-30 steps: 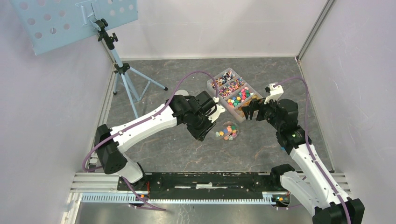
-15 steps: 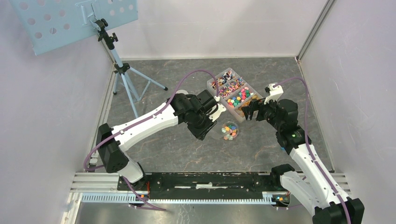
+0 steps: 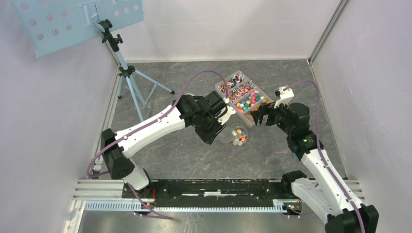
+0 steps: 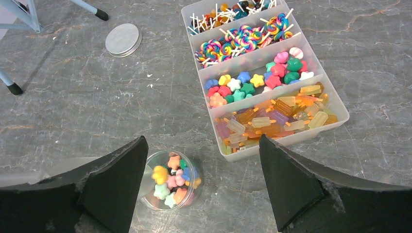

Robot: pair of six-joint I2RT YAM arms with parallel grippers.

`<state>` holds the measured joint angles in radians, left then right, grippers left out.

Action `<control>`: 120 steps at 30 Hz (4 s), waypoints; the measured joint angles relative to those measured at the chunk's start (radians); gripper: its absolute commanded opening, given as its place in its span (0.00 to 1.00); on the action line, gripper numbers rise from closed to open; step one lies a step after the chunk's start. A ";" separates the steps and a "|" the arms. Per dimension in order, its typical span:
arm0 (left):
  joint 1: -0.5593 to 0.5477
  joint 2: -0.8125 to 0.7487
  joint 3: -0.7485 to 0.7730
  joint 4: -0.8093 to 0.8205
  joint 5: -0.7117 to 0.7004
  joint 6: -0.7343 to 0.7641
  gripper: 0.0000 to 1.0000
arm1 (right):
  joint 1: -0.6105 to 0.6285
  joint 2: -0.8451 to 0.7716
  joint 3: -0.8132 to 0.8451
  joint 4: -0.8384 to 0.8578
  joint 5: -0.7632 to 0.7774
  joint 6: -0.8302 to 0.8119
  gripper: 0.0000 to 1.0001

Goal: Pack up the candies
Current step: Place the fake candies in the packing bottle, then adjust the spatula.

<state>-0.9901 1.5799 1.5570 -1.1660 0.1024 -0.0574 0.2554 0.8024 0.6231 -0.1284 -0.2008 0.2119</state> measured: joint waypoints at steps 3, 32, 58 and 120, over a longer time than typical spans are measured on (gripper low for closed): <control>0.000 0.012 0.012 -0.020 -0.018 0.000 0.02 | 0.000 0.000 0.000 0.000 0.000 0.000 0.91; -0.001 0.037 0.063 -0.002 -0.091 0.000 0.02 | 0.000 0.008 0.000 0.008 0.005 0.010 0.98; 0.147 0.348 0.444 0.093 -0.057 0.077 0.02 | -0.002 0.254 0.087 0.287 -0.063 0.003 0.70; 0.164 -0.018 0.247 0.340 0.128 0.000 0.16 | 0.478 0.229 -0.196 1.064 0.027 -0.653 0.00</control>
<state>-0.8257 1.5620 1.8042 -0.8265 0.2306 -0.0574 0.7334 1.0313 0.4274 0.9360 -0.1734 -0.4412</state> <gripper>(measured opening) 0.375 0.278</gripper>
